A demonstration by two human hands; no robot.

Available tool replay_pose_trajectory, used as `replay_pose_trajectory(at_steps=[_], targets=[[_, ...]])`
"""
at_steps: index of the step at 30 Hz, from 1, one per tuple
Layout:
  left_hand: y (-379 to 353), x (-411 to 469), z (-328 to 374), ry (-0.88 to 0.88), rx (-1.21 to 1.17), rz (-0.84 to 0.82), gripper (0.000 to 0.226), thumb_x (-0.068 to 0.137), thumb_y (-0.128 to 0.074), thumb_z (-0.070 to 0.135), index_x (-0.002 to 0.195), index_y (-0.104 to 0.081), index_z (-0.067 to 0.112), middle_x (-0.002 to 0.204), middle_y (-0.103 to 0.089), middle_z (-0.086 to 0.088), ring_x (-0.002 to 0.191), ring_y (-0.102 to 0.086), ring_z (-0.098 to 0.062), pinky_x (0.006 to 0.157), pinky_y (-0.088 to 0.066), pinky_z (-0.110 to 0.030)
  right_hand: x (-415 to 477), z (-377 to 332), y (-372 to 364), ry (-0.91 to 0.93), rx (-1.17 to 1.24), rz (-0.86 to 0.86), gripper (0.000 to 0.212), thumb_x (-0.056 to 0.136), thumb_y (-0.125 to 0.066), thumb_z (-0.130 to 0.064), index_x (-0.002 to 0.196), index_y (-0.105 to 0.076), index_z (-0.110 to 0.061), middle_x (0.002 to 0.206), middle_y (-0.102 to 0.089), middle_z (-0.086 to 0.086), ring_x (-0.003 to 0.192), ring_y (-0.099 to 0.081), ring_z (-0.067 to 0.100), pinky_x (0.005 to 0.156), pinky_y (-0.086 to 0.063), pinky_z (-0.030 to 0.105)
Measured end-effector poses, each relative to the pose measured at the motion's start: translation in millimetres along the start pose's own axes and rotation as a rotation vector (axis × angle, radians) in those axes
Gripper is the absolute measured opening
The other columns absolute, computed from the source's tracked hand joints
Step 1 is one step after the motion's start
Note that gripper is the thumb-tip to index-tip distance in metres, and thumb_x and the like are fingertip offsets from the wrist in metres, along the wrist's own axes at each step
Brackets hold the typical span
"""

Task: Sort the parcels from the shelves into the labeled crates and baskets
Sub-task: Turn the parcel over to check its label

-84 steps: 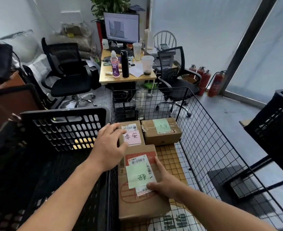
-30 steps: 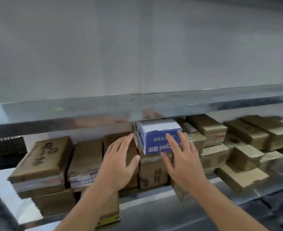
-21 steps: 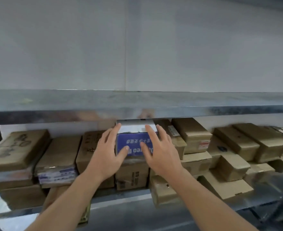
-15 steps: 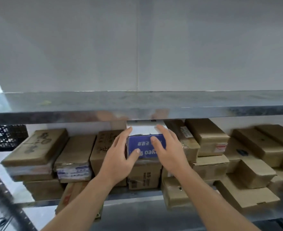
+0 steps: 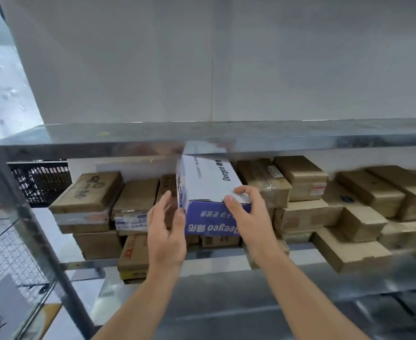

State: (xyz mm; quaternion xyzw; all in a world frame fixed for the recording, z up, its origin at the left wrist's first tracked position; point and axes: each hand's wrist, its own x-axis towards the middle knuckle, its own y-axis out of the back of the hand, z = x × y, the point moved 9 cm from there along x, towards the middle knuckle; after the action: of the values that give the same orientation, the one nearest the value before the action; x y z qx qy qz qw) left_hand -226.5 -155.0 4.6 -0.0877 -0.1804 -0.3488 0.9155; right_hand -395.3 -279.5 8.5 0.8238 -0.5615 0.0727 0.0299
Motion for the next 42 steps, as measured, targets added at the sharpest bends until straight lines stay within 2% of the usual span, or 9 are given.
replay_pose_trajectory(at_steps=[4,8,13,19,23,27,31,38,42], targets=[[28.8,-32.9,-4.0,0.183,-0.183,0.003,0.072,0.077,-0.060,0.044,0.144,-0.037,0.032,0.124,-0.050,0.020,0.119,-0.056,-0.008,0.082,-0.059,-0.035,-41.7,2.8,-10.0,-0.057,0.088,-0.016,0.023,0.093,-0.072,-0.032,0.106,-0.056,-0.043,0.140,-0.048,0.000,0.117,-0.063,0.023,0.069,-0.059,0.030],[40.3,-64.9,-24.5,0.489,-0.494,-0.007,0.077,0.074,-0.064,0.042,0.145,-0.037,0.034,0.129,-0.060,-0.003,0.107,-0.067,-0.019,0.066,-0.060,-0.031,-90.4,6.6,-23.1,-0.067,0.048,-0.049,0.035,0.093,-0.071,-0.035,0.120,-0.054,-0.049,0.139,-0.044,-0.006,0.119,-0.058,0.020,0.075,-0.060,0.030],[48.9,-108.1,-28.3,0.661,-0.683,-0.115,0.057,0.075,-0.065,0.037,0.130,-0.050,0.043,0.112,-0.072,-0.007,0.103,-0.068,-0.032,0.093,-0.051,-0.061,-147.7,30.7,-31.9,-0.043,0.058,-0.127,0.036,0.084,-0.072,-0.044,0.117,-0.064,-0.056,0.141,-0.048,-0.007,0.125,-0.057,0.021,0.090,-0.060,0.039],[94.5,-119.2,-10.1,0.452,-0.387,-0.129,0.077,0.078,-0.075,0.023,0.144,-0.039,0.038,0.117,-0.070,0.004,0.100,-0.071,-0.022,0.079,-0.060,-0.043,-166.1,20.0,-62.9,0.026,-0.337,-0.234,0.046,0.086,-0.064,-0.062,0.129,-0.053,-0.051,0.152,-0.033,-0.023,0.140,-0.033,-0.002,0.116,-0.040,0.037],[109.6,-126.7,21.4,0.218,-0.170,-0.201,0.067,0.079,-0.071,0.030,0.137,-0.040,0.042,0.115,-0.066,0.022,0.107,-0.065,-0.005,0.077,-0.056,-0.021,-178.3,4.9,-102.9,-0.004,-0.042,-0.337,0.086,0.072,-0.081,-0.065,0.144,-0.036,-0.054,0.139,-0.056,-0.020,0.124,-0.059,0.006,0.091,-0.060,0.035],[127.9,-128.8,51.2,0.115,-0.179,-0.274,0.045,0.092,-0.062,0.030,0.134,-0.049,0.033,0.123,-0.066,0.010,0.108,-0.066,-0.009,0.077,-0.056,-0.022,-180.7,-4.6,-104.3,-0.066,0.254,-0.247,0.074,0.084,-0.079,-0.020,0.139,-0.039,-0.050,0.124,-0.071,-0.004,0.104,-0.074,0.020,0.075,-0.062,0.038],[148.9,-119.1,52.8,0.141,-0.106,-0.180,0.048,0.095,-0.057,0.021,0.138,-0.041,0.037,0.131,-0.049,0.018,0.099,-0.058,0.015,0.062,-0.053,-0.012,-180.6,1.7,-103.2,-0.169,0.563,-0.185,0.064,0.075,-0.074,-0.018,0.130,-0.053,-0.042,0.110,-0.076,0.007,0.092,-0.076,0.027,0.069,-0.063,0.043],[153.6,-124.5,35.2,0.335,-0.490,-0.223,0.077,0.075,-0.079,0.021,0.139,-0.041,0.040,0.132,-0.057,0.000,0.106,-0.069,-0.026,0.078,-0.058,-0.042,-192.8,10.7,-126.0,-0.269,0.735,-0.303,0.051,0.083,-0.066,-0.018,0.130,-0.062,-0.039,0.116,-0.074,0.009,0.096,-0.074,0.029,0.074,-0.061,0.045],[176.9,-118.3,46.6,0.174,-0.346,-0.100,0.083,0.073,-0.081,0.022,0.143,-0.039,0.035,0.136,-0.052,0.002,0.110,-0.066,-0.019,0.077,-0.058,-0.033,-184.3,1.4,-127.9,-0.152,0.371,-0.309,0.031,0.099,-0.058,-0.017,0.122,-0.066,-0.036,0.112,-0.076,-0.003,0.094,-0.075,0.013,0.070,-0.061,0.030]])
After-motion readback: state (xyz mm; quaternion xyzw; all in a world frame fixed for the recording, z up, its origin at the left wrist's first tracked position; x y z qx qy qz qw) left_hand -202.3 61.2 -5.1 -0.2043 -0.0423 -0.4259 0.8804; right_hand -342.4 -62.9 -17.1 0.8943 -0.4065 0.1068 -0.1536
